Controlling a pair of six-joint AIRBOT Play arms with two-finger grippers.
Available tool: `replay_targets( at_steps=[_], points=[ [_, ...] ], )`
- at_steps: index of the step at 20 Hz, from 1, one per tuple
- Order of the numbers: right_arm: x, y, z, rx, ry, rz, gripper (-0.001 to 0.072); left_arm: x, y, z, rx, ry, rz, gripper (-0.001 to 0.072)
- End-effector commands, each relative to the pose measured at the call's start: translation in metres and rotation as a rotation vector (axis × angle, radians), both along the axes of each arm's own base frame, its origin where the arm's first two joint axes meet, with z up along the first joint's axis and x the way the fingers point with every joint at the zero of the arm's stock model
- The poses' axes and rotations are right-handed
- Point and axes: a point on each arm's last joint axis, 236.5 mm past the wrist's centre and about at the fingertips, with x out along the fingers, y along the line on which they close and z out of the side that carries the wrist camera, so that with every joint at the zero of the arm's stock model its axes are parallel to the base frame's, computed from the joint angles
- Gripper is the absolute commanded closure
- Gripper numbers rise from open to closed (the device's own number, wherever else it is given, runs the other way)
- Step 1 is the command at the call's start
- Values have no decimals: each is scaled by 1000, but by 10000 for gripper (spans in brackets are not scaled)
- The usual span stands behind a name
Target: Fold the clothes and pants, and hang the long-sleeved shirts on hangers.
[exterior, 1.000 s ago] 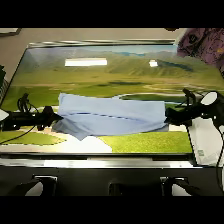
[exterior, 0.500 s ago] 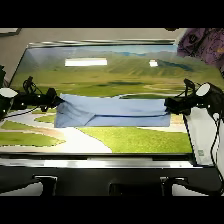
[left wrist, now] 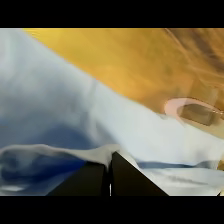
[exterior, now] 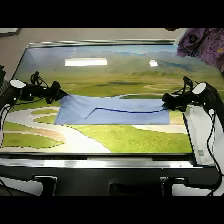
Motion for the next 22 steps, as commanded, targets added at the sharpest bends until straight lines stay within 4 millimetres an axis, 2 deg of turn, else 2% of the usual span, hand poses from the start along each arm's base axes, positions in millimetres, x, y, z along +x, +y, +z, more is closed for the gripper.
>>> replay_targets(
  at_steps=[1, 5, 6, 7, 8, 9, 10, 11, 12, 14, 16, 19, 22],
  points=[
    [12, 1, -6, 13, -27, -25, 675, 16, -1, -12, -12, 6, 0, 693],
    [13, 2, -21, 27, -1, -34, 673, 19, -7, -34, -18, 40, -6, 692],
    [12, 3, -26, 34, 12, -34, 648, 18, -11, -39, -22, 51, -11, 681],
    [9, 4, -28, 40, 30, -36, 520, 18, -14, -41, -25, 55, -16, 579],
    [4, 5, -27, 51, 54, -42, 334, 18, -16, -41, -25, 54, -19, 359],
    [-2, 4, -22, 65, 89, -43, 159, 18, -16, -38, -27, 55, -17, 212],
    [-7, -3, -12, 75, 124, -54, 128, 18, -15, -34, -29, 51, -14, 143],
    [-10, -14, 1, 86, 148, -76, 98, 18, -11, -27, -30, 45, -9, 111],
    [-12, -30, 14, 100, 155, -96, 19, 18, -7, -18, -29, 36, -7, 111],
    [-14, -56, 29, 173, 132, -138, 21, 21, 4, 3, -5, -9, 1, 110],
    [-15, -61, 32, 279, 101, -108, 21, 21, 15, 20, 53, -50, -7, 110],
    [-16, -59, 13, 298, 100, -13, 22, 20, 27, 43, 142, -106, -19, 110],
    [-13, -58, -10, 318, 117, 4, 22, 16, 41, 66, 225, -145, -7, 110]
  ],
)
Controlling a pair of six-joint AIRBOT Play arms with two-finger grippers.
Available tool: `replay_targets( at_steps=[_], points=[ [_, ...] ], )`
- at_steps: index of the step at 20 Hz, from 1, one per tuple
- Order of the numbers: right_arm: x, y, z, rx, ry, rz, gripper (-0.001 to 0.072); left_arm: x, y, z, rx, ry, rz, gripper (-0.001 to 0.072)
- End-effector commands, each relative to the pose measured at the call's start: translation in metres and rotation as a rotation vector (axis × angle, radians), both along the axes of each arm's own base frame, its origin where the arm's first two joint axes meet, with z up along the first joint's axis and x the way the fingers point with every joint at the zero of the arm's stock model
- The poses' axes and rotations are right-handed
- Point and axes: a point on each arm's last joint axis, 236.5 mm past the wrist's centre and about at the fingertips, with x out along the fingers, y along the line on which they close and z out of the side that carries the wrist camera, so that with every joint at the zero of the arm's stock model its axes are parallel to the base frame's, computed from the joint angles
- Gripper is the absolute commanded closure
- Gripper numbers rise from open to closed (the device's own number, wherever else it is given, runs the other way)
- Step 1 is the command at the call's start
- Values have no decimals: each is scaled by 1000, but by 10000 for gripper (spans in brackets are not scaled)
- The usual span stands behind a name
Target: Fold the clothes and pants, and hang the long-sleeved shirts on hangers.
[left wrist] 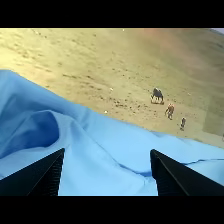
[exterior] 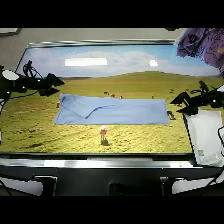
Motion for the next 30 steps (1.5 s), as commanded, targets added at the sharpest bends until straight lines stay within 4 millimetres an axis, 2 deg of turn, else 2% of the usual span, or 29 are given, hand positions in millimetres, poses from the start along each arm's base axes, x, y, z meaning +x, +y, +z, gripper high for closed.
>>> replay_targets(
  at_steps=[1, 4, 8, 12, 13, 14, 15, 17, 18, 19, 20, 22, 25, 28, 30],
  points=[
    [1, 2, -22, 46, 4, 44, 24, -5, 20, 25, 117, -47, 13, 110],
    [5, 7, -39, 91, 15, 39, 27, -14, 23, 37, 170, -59, -5, 110],
    [17, 17, -51, 111, -7, 30, 36, -25, 18, 37, 212, -31, -39, 110],
    [18, 59, -59, 92, 8, 134, 38, -26, 6, 37, 215, -33, -65, 110],
    [15, 67, -62, 76, 20, 165, 57, -26, 4, 37, 214, -33, -69, 110],
    [12, 77, -62, 74, 29, 195, 123, -26, 3, 37, 214, -33, -70, 110],
    [9, 85, -60, 81, 37, 218, 325, -26, 2, 37, 213, -34, -72, 111],
    [11, 92, -46, 86, 13, 229, 624, -27, -6, 37, 206, -35, -85, 129],
    [14, 90, -34, 72, 2, 201, 674, -27, -16, 36, 185, -34, -98, 249],
    [14, 80, -22, 28, 29, 142, 675, -27, -33, 36, 145, -33, -118, 578],
    [13, 72, -6, -12, 40, 116, 675, -25, -52, 35, 103, -38, -141, 691],
    [12, 63, 30, -62, 26, 93, 675, -23, -99, 26, 40, -39, -189, 691],
    [10, 53, 83, -120, 0, 37, 675, -30, -195, 3, -99, 7, -240, 691],
    [6, 53, 126, -131, -33, -2, 675, -50, -299, -21, -264, 59, -267, 692],
    [2, 49, 149, -156, -44, -25, 675, -67, -355, -33, -377, 109, -250, 692]
  ],
)
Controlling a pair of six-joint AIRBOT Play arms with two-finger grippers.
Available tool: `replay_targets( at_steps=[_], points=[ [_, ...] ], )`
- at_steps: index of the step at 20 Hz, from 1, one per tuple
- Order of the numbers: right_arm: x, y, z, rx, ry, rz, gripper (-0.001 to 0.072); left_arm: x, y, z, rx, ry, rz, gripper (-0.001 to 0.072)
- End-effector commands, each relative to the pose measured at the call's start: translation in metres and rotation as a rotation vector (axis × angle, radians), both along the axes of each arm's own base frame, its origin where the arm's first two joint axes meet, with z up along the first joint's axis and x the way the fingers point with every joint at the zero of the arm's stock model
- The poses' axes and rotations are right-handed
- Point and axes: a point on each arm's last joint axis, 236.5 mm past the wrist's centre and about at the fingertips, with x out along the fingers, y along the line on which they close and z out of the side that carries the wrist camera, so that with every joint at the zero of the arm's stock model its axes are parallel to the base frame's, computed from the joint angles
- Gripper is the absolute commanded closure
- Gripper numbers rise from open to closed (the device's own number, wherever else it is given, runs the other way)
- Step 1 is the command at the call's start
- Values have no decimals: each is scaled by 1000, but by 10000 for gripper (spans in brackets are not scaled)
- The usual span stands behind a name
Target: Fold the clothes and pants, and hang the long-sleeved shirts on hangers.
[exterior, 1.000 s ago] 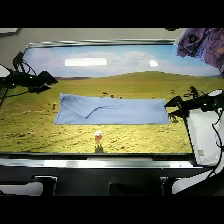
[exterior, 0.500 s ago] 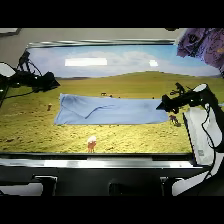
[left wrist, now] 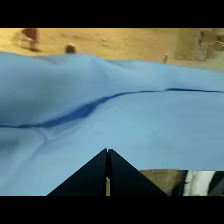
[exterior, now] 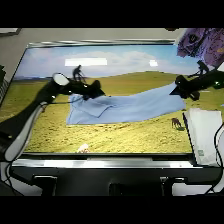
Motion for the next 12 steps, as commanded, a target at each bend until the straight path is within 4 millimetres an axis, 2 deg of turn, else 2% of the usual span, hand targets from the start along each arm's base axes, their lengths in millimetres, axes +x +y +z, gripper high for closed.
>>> replay_targets(
  at_steps=[1, 4, 7, 10, 12],
  points=[
    [-13, -8, 46, -44, 2, -66, 675, -27, -105, -17, -207, 117, 52, 692],
    [-17, -9, 79, -52, -17, -106, 675, -54, -163, -29, -284, 187, 51, 692],
    [-19, -9, 105, -60, -59, -115, 675, -74, -212, -25, -342, 206, 6, 692],
    [-26, -9, 119, -77, -89, -119, 675, -89, -248, -29, -369, 230, -29, 692],
    [-34, -10, 124, -90, -90, -118, 675, -90, -266, -29, -389, 223, -24, 693]
  ],
)
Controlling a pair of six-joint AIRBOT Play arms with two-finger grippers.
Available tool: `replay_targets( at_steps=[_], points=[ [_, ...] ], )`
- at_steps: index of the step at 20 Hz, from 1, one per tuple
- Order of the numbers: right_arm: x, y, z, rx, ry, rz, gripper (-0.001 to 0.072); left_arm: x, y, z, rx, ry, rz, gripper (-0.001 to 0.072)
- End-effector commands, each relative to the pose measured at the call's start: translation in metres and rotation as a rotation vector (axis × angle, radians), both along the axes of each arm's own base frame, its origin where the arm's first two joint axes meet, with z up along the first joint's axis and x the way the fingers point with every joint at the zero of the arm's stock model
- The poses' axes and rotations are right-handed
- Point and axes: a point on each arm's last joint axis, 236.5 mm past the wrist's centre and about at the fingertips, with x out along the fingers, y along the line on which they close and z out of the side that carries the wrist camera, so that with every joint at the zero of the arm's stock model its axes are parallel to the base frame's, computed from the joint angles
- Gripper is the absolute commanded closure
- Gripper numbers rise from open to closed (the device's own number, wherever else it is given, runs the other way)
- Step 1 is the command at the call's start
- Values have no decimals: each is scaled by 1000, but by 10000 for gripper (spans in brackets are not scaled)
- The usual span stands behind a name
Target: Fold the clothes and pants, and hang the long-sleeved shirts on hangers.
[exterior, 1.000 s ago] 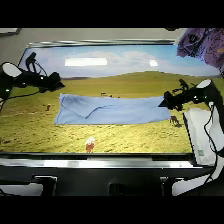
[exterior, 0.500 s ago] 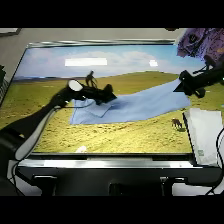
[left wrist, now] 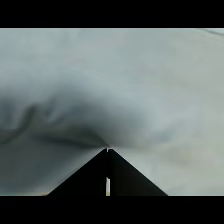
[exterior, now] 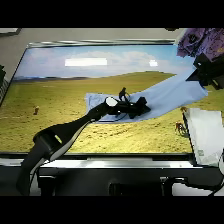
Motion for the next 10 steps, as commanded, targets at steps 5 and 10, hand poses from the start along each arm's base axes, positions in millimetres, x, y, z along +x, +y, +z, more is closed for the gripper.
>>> replay_targets(
  at_steps=[5, 10],
  points=[
    [-19, 0, 28, -32, -43, -22, 675, -12, -60, 2, -87, 43, 33, 693],
    [-19, -10, 28, -63, -46, -62, 675, -13, -45, 16, -82, 18, -55, 694]
  ],
)
